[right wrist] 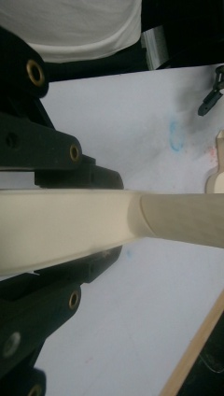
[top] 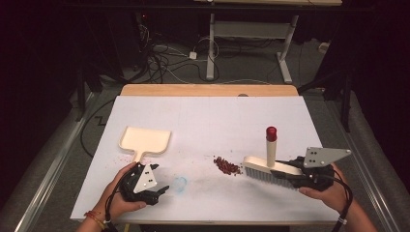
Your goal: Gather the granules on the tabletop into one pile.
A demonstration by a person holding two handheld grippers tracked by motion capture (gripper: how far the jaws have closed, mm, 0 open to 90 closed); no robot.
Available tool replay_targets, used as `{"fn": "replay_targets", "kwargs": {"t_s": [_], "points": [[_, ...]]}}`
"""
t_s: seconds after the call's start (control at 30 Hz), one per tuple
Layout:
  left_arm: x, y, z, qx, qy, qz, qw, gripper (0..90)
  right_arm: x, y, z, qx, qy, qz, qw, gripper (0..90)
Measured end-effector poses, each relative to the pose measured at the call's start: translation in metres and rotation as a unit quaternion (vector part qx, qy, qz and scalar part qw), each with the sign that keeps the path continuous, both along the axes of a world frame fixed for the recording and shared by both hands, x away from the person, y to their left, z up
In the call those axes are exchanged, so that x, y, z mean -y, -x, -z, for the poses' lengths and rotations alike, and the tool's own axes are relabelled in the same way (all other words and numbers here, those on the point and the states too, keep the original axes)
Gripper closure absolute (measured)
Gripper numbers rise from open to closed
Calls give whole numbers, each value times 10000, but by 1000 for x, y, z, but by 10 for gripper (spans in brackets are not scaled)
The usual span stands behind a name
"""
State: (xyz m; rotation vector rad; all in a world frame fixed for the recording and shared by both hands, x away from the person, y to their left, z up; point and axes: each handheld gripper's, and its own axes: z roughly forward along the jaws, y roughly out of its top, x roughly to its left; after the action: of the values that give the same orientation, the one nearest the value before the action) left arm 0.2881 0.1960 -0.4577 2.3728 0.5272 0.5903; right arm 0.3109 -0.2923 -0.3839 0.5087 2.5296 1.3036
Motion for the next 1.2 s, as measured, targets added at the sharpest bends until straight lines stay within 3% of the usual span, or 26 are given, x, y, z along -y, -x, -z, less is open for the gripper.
{"fn": "replay_targets", "kwargs": {"t_s": [0.13, 0.23, 0.37, 0.5, 0.7, 0.87, 1.03, 1.17, 1.2], "points": [[0, -1, 0, -21, -32, 18, 10000, 231, 14, 5, 3, -207, 26, 140, 9997, 673], [1, -1, 0, -19, -41, 36, 10000, 231, 19, 3, 7, -284, 28, 437, 9986, 675], [2, -1, 1, -30, -60, 72, 10000, 231, 20, -6, 17, -320, -191, 766, 9964, 675], [2, -1, 1, -67, -61, 84, 9999, 231, 10, -13, 33, -272, -366, 1039, 9935, 676], [3, -1, 2, -97, -108, 123, 9998, 231, -18, -19, 43, -227, -484, 1048, 9930, 676], [3, -1, 3, -113, -122, 135, 9998, 231, -42, -23, 44, -111, -458, 1126, 9925, 676], [3, -1, 3, -131, -135, 137, 9997, 231, -52, -23, 42, 29, -575, 1259, 9904, 676], [2, 0, 3, -124, -123, 126, 9998, 231, -54, -15, 39, 266, -615, 1438, 9873, 676], [2, 0, 3, -130, -124, 126, 9998, 232, -55, -11, 38, 399, -638, 1576, 9846, 675]]}}
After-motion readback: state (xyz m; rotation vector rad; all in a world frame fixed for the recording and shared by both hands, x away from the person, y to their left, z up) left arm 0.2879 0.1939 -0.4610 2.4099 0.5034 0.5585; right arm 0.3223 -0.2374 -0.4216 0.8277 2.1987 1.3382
